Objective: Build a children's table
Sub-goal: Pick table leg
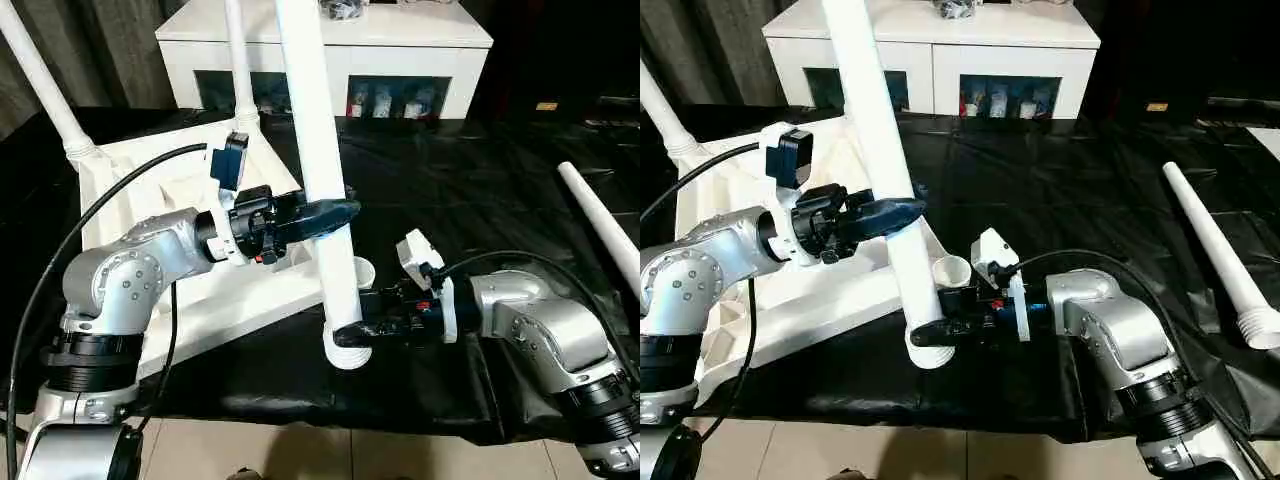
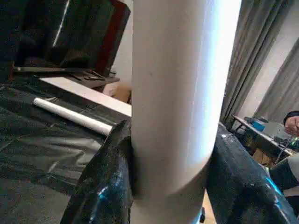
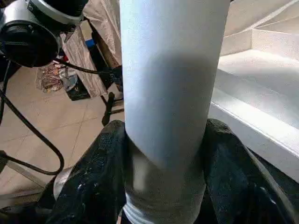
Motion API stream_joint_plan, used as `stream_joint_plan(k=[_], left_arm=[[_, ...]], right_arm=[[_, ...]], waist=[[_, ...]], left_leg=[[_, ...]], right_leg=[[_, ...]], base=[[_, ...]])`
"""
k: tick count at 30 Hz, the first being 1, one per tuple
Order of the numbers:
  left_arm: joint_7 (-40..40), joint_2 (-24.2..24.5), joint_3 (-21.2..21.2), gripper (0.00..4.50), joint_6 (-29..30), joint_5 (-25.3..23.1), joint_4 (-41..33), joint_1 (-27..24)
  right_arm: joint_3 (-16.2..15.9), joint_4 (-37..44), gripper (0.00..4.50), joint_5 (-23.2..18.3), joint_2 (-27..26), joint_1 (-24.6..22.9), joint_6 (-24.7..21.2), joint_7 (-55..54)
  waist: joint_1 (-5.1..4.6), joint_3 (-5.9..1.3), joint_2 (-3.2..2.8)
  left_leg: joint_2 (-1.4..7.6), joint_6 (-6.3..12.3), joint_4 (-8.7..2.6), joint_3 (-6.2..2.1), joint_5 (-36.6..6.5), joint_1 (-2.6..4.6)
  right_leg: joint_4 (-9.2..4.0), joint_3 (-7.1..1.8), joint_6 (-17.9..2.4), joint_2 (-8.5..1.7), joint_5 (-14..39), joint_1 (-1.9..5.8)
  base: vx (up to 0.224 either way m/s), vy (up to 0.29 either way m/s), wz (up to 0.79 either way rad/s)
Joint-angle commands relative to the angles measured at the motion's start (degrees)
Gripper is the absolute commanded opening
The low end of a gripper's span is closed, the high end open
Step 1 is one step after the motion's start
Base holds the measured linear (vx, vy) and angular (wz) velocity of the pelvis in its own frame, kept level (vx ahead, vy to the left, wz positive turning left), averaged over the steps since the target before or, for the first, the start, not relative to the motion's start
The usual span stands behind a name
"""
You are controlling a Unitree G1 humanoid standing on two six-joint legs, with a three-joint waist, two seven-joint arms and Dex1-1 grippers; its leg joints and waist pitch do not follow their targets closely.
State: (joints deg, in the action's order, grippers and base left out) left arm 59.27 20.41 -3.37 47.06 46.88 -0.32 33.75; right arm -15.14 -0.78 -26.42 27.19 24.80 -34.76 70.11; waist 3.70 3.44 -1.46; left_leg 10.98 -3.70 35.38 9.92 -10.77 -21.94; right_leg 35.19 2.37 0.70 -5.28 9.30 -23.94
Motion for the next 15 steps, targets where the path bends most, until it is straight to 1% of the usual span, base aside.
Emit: stream_joint_plan(k=[1,2,3,4,5,6,8,9,10,12,14,15], left_arm=[[0.51,0.22,0.73,1.83,0.4,0.1,0.5,0.5],[-0.08,0.09,0.56,1.82,0.05,-0.1,0.66,0.51],[-0.08,0.09,0.56,1.82,0.05,-0.1,0.66,0.51],[-1.36,-0.34,0.18,1.82,-0.56,-0.56,0.93,0.59],[-1.98,-0.57,-0.02,1.82,-0.86,-0.83,1.06,0.64],[-4.22,-1.42,-0.62,1.82,-1.89,-1.69,1.28,0.79],[-7.33,-2.64,-1.32,1.82,-3.37,-2.95,1.14,0.93],[-8.85,-3.26,-1.81,1.82,-3.71,-3.15,0.79,0.96],[-10.01,-3.72,-2.16,1.82,-3.98,-3.28,0.49,0.99],[-13.71,-4.9,-3.02,1.8,-5.51,-4.62,0.16,1.37],[-16.66,-5.51,-3.46,1.8,-6.33,-5.94,0.29,1.91],[-20.14,-6.2,-3.87,1.8,-7.08,-7.49,0.68,2.75]], right_arm=[[0.47,0.43,1.94,0.74,0.13,1.31,2.42,-0.19],[0.66,0.34,1.94,1.58,-0.26,1.26,3.99,-1.03],[0.66,0.34,1.94,1.58,-0.26,1.26,3.99,-1.03],[1.09,-0.14,1.94,1.7,-1.0,1.51,4.43,-1.97],[1.32,-0.39,1.94,1.69,-1.37,1.64,4.52,-2.39],[1.87,-0.82,2.63,1.66,-2.05,1.99,4.5,-3.45],[2.84,-1.27,2.63,1.3,-2.93,2.52,3.89,-4.99],[3.1,-1.29,2.73,1.33,-3.16,2.66,4.0,-5.48],[3.3,-1.33,2.85,1.5,-3.35,2.76,4.3,-5.97],[4.19,-2.12,3.03,3.02,-4.4,3.35,5.87,-9.39],[5.11,-3.43,3.15,4.18,-5.67,4.22,6.71,-12.9],[6.21,-4.59,3.2,4.21,-6.87,5.32,6.01,-15.42]], waist=[[0.2,-4.38,0.07],[0.2,-4.41,0.03],[0.18,-4.41,0.07],[0.2,-4.42,-0.08],[0.13,-4.4,-0.02],[0.12,-4.42,0.02],[0.07,-4.39,0.06],[0.09,-4.44,0.17],[0.14,-4.44,0.16],[0.09,-4.36,0.29],[0.09,-4.42,0.24],[-0.16,-4.47,0.29]], left_leg=[[1.15,0.83,-4.37,-0.07,-10.9,0.92],[1.15,0.77,-4.35,-0.07,-10.8,0.9],[1.17,0.7,-4.35,-0.07,-10.73,0.86],[1.14,0.68,-4.33,-0.08,-10.81,0.89],[1.14,0.7,-4.34,-0.07,-10.92,0.89],[1.13,0.67,-4.32,-0.07,-10.95,0.84],[1.25,0.54,-4.33,-0.09,-11.18,0.89],[1.17,0.5,-4.3,-0.12,-11.14,0.84],[1.18,0.43,-4.33,-0.13,-11.07,0.89],[1.16,0.24,-4.31,-0.09,-11.26,0.85],[1.15,0.23,-4.32,-0.12,-10.87,0.83],[1.05,0.01,-4.29,-0.12,-10.66,0.84]], right_leg=[[-3.26,-1.44,-15.08,-1.73,9.72,3.36],[-3.26,-1.42,-15.1,-1.74,9.53,3.37],[-3.26,-1.42,-15.11,-1.75,9.37,3.34],[-3.25,-1.43,-15.14,-1.75,9.33,3.34],[-3.25,-1.41,-15.25,-1.72,9.26,3.33],[-3.26,-1.41,-15.26,-1.75,9.28,3.37],[-3.33,-1.42,-15.11,-1.75,9.47,3.33],[-3.27,-1.42,-14.71,-1.78,9.95,3.48],[-3.31,-1.39,-14.56,-1.76,10.16,3.44],[-3.49,-1.43,-13.93,-1.77,11.11,3.35],[-3.53,-1.42,-13.66,-1.79,11.19,3.34],[-3.52,-1.35,-13.57,-1.65,11.0,3.25]], base=[[0.0,0.0,0.0],[0.0,0.0,0.0],[0.0,0.0,0.0],[0.0,0.0,0.0],[0.0,0.0,0.0],[0.0,0.0,0.0],[0.0,0.0,0.0],[0.0,0.0,0.0],[0.0,0.0,0.0],[0.0,0.0,0.0],[0.0,0.0,0.0],[0.0,0.0,0.0]])
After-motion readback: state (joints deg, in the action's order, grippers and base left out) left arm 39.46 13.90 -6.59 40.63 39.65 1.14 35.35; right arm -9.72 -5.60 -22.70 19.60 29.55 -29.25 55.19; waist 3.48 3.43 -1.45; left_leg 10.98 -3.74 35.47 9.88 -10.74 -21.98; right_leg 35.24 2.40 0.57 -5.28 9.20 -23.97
